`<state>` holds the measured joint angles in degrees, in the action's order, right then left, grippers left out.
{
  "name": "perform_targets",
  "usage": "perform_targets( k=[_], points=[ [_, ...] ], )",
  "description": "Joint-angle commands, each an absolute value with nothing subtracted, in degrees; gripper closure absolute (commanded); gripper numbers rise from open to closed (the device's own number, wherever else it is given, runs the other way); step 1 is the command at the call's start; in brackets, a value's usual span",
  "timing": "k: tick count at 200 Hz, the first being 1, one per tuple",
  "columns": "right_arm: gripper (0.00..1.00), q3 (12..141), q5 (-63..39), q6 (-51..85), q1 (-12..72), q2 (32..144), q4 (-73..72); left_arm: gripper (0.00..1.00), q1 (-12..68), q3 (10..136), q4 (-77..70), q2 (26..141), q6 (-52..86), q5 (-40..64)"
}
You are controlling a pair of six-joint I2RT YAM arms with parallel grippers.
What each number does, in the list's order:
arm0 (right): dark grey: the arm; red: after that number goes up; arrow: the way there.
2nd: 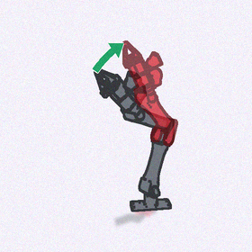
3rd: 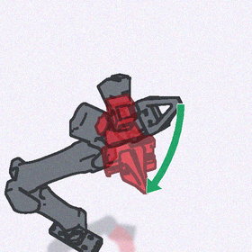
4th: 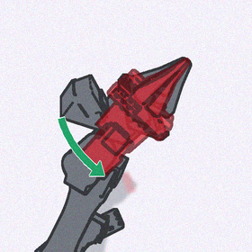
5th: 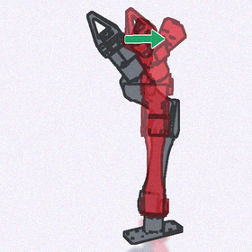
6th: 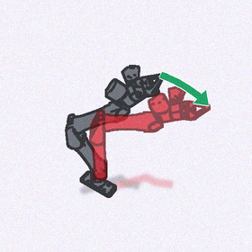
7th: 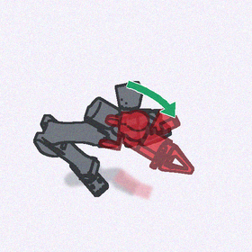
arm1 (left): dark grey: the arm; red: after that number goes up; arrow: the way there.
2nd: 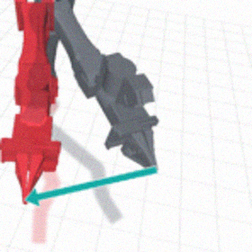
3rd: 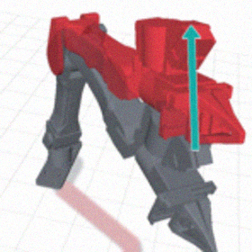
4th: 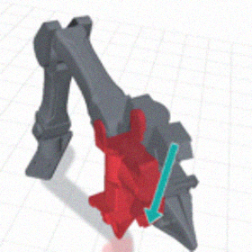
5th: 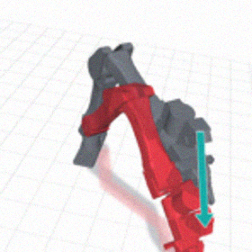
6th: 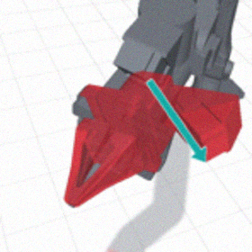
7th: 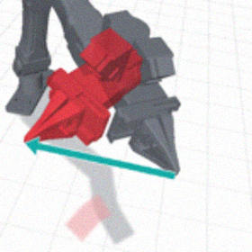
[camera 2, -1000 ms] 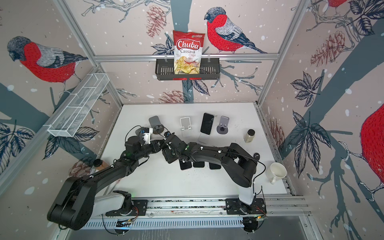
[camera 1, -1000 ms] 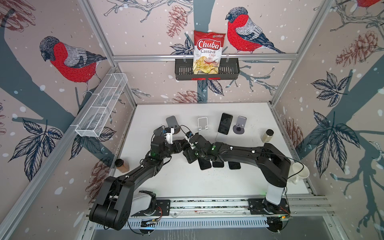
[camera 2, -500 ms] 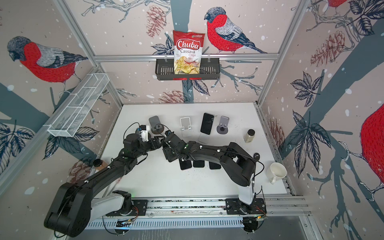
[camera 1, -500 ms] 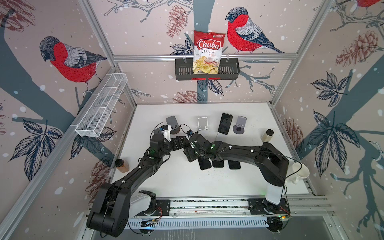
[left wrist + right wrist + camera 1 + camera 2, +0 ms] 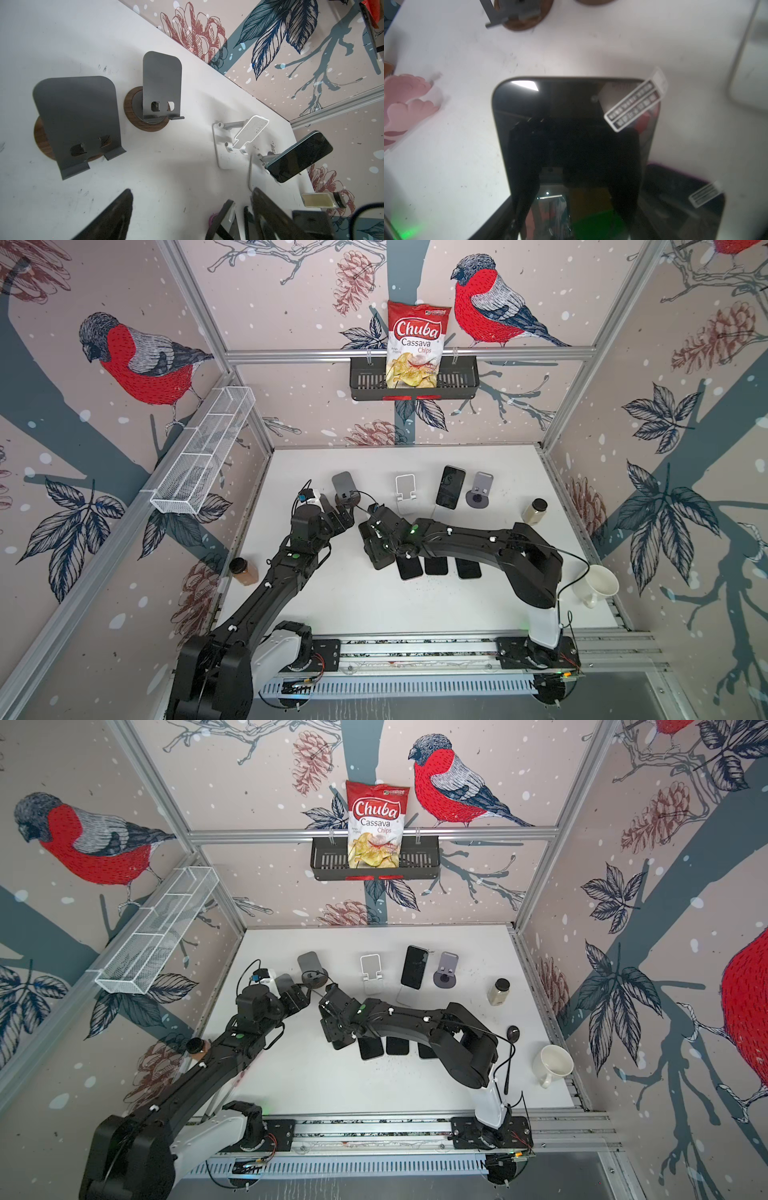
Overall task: Remove the phone from the phone stand
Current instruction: Place the phone at the center of the table.
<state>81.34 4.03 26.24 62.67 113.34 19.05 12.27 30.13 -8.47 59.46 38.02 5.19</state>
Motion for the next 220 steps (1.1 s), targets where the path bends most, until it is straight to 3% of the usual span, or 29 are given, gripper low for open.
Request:
perform_targets(
  k=[1,220],
  points=[
    [0.37,83.22,4.53,29.45,63.06,114.53,23.86,0.12,12.14,30.32,-7.47,59.31,38.83,3.65],
    [0.35,88.49,2.86,39.37,64.69,122.56,34.01,0.12,12.13,29.14,-8.26,59.37,38.16,6.31]
  ],
)
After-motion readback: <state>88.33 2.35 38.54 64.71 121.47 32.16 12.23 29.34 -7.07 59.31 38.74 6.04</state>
